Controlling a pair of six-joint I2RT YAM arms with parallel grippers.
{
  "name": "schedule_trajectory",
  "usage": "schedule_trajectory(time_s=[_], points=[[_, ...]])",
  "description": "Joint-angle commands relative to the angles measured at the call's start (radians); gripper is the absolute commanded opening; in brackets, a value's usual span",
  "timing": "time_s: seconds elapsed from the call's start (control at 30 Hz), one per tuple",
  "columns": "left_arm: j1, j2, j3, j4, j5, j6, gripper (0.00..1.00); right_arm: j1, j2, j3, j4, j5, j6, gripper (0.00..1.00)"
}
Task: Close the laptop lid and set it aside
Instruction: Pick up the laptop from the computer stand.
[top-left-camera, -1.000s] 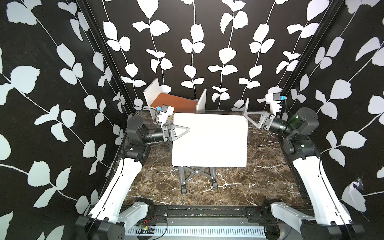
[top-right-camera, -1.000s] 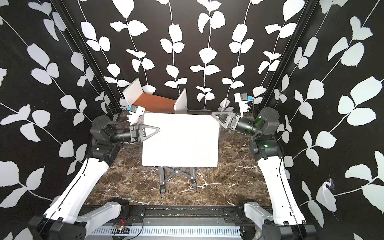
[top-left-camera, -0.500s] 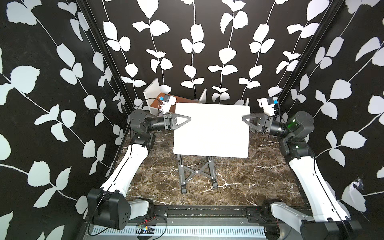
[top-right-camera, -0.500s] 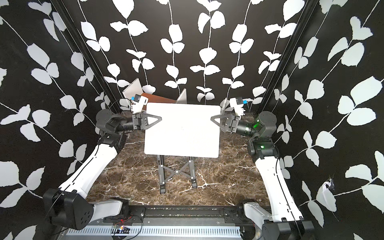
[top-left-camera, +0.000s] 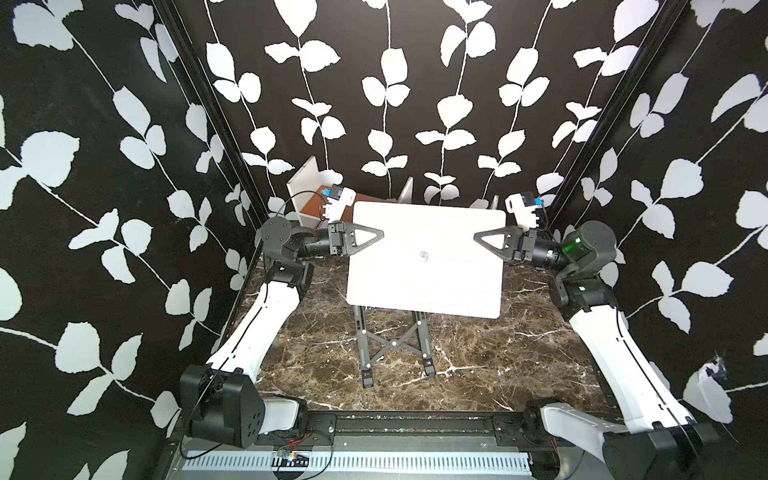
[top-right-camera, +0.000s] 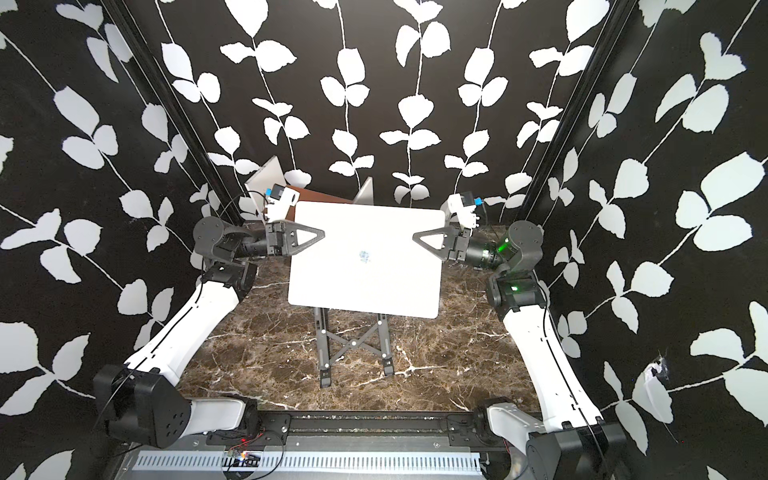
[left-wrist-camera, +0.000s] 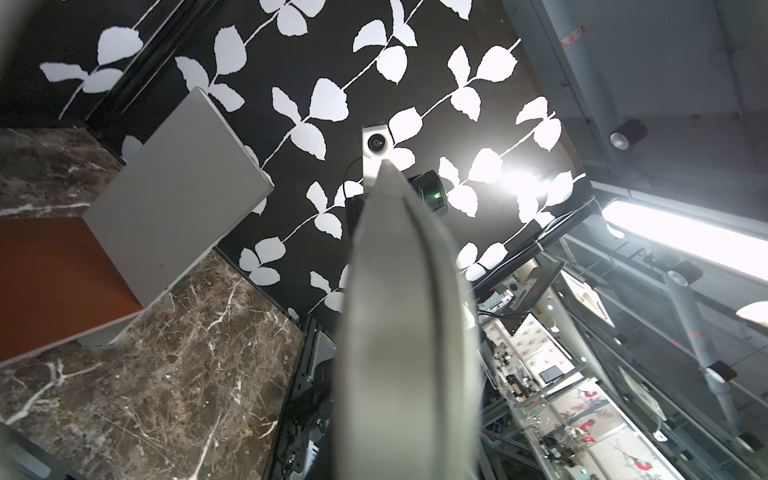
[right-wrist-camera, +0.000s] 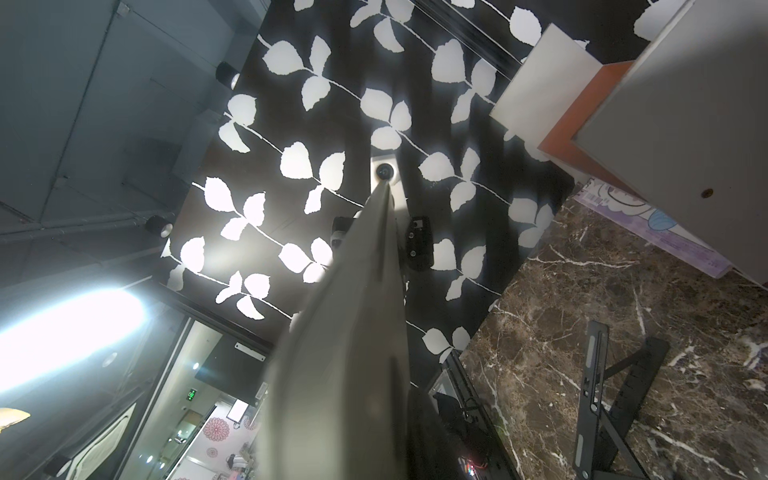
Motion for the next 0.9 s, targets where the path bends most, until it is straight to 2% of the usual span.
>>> schedule_trajectory(time_s=[0.0,0.03,0.1,0.13,0.17,0.2,0.23,0.27,0.37,0.47,0.57,0.7,0.8,0.87], points=[[0.005,-0.015,0.041,0.091,-0.067,0.024,0.00,0.011,-0.013,-0.003,0.130,0.009,0.100,0.06],[0.007,-0.014,0.042,0.082,-0.071,0.030,0.00,0.011,-0.011,-0.009,0.155,0.016,0.125,0.02],[0.013,-0.014,0.042,0.068,-0.083,0.041,0.02,0.010,-0.010,-0.024,0.219,0.030,0.171,0.00],[0.018,-0.017,0.041,0.047,-0.093,0.058,0.12,0.010,-0.010,-0.031,0.247,0.037,0.191,0.00],[0.022,-0.027,0.042,0.002,-0.108,0.086,0.27,0.010,-0.011,-0.038,0.276,0.047,0.209,0.00],[0.026,-0.045,0.045,-0.064,-0.130,0.162,0.68,0.006,-0.010,-0.047,0.306,0.062,0.232,0.00],[0.028,-0.068,0.051,-0.174,-0.160,0.256,0.95,0.001,-0.010,-0.055,0.349,0.077,0.259,0.00],[0.028,-0.101,0.058,-0.283,-0.200,0.360,0.98,-0.006,-0.010,-0.065,0.396,0.094,0.290,0.00],[0.032,-0.193,0.075,-0.561,-0.383,0.624,0.99,-0.026,0.000,-0.085,0.518,0.155,0.378,0.00],[0.046,-0.293,0.037,-0.653,-0.622,0.721,0.99,-0.043,0.005,-0.085,0.552,0.206,0.394,0.00],[0.053,-0.399,-0.059,-0.618,-0.882,0.684,0.99,-0.050,0.015,-0.071,0.555,0.257,0.385,0.00],[0.055,-0.539,-0.198,-0.546,-1.154,0.513,0.99,-0.051,0.028,-0.035,0.515,0.343,0.352,0.00],[0.054,-0.594,-0.293,-0.439,-1.209,0.344,0.99,-0.051,0.043,-0.005,0.458,0.421,0.309,0.00],[0.052,-0.594,-0.329,-0.382,-1.171,0.256,0.99,-0.050,0.063,0.017,0.451,0.483,0.292,0.00]])
